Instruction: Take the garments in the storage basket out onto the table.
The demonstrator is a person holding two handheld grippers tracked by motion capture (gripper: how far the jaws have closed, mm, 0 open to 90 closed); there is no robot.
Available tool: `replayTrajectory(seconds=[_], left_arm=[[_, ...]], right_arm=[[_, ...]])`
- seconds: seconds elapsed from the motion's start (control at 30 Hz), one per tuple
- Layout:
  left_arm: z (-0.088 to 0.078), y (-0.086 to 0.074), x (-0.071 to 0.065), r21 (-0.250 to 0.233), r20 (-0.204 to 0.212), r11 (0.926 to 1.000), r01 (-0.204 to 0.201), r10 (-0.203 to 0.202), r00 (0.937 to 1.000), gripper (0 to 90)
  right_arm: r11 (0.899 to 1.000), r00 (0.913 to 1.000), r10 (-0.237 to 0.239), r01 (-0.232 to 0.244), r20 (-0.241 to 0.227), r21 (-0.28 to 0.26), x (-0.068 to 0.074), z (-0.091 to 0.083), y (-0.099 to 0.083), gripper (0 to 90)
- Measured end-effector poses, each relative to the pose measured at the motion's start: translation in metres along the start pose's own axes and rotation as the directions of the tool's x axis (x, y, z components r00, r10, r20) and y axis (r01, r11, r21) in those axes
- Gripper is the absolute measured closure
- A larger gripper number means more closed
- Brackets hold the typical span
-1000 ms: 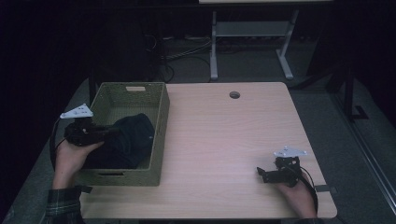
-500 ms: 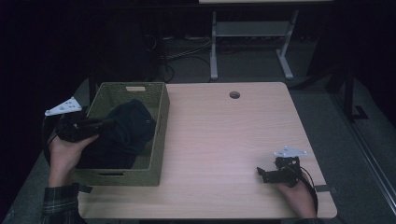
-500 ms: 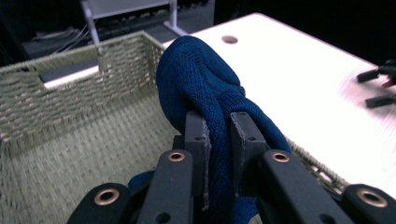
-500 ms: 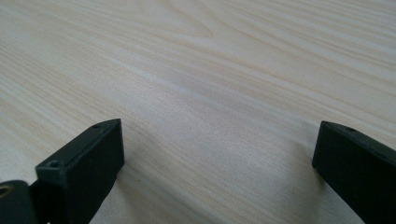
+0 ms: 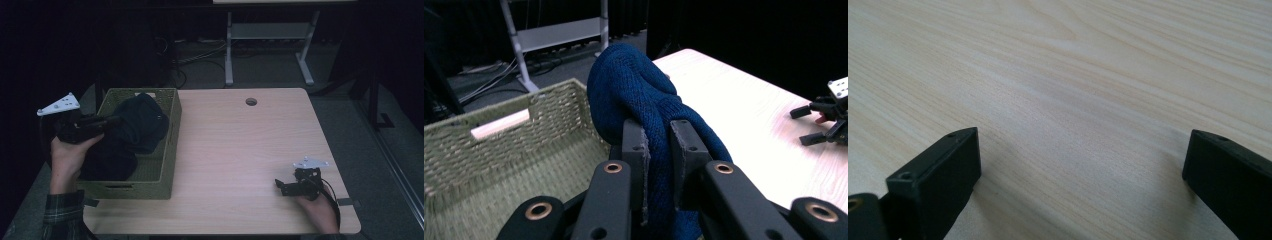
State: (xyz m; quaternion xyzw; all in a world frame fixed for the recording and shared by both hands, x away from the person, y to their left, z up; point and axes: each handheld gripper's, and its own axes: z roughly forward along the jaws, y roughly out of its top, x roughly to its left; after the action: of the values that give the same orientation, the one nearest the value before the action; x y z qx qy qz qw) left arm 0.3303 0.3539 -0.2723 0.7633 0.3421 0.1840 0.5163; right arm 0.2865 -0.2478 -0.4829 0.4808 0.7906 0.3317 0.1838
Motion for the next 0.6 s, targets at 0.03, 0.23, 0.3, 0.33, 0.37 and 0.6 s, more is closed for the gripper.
replayTrajectory(seconds=[0.03, 0.23, 0.3, 0.33, 0.37, 0.6], left_arm=[[0.001, 0.002, -0.001, -0.004, 0.007, 1.0, -0.004, 0.004, 1.0, 79.1], [0.003, 0.016, -0.005, -0.032, 0.029, 0.9993, -0.017, 0.018, 0.9994, 79.3], [0.003, 0.021, -0.006, -0.034, 0.031, 0.9991, -0.025, 0.026, 0.9992, 79.3], [0.004, 0.023, -0.008, -0.036, 0.031, 0.9989, -0.031, 0.032, 0.999, 79.4], [0.004, 0.026, -0.009, -0.038, 0.032, 0.9987, -0.034, 0.036, 0.9989, 79.4], [0.007, 0.046, -0.015, -0.05, 0.041, 0.9964, -0.068, 0.07, 0.9967, 79.4]], right_arm=[[1.0, 1.0, -0.001, 0.001, 0.001, 0.001, 0.0, 0.0, 0.0, 2.0], [1.0, 1.0, 0.0, 0.0, 0.001, 0.0, 0.0, 0.0, 0.0, 2.0], [1.0, 1.0, 0.0, 0.0, 0.0, 0.0, 0.0, 0.0, 0.0, 2.0], [1.0, 1.0, 0.0, 0.0, 0.0, 0.0, 0.0, 0.0, 0.0, 2.0], [1.0, 1.0, -0.001, 0.001, 0.001, -0.001, 0.0, 0.0, 0.0, 1.9], [1.0, 1.0, 0.0, 0.0, 0.001, 0.0, 0.0, 0.0, 0.0, 2.0]])
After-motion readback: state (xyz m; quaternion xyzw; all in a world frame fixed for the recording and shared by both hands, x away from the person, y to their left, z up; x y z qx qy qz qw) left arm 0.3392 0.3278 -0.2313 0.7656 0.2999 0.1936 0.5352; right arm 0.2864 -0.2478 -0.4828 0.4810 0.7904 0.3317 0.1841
